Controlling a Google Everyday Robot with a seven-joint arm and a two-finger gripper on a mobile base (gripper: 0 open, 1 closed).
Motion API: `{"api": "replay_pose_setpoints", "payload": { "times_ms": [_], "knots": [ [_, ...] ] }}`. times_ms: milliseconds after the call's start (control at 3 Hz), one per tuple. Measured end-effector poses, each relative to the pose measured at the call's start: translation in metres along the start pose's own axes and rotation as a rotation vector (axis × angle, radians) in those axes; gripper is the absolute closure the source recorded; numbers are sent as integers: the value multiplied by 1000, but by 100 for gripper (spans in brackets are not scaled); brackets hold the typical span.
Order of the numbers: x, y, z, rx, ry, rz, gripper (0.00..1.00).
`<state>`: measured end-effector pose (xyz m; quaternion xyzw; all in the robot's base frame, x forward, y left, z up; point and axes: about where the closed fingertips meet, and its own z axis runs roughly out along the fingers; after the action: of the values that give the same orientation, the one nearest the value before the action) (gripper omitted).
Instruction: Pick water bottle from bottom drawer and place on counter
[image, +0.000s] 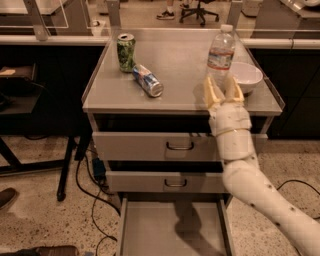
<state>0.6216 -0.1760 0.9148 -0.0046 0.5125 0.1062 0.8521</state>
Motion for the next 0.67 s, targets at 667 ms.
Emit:
{"api": "replay_pose_setpoints", "payload": {
  "times_ms": [667],
  "knots": [
    [18,13,53,20,-145,-30,100]
  ]
}}
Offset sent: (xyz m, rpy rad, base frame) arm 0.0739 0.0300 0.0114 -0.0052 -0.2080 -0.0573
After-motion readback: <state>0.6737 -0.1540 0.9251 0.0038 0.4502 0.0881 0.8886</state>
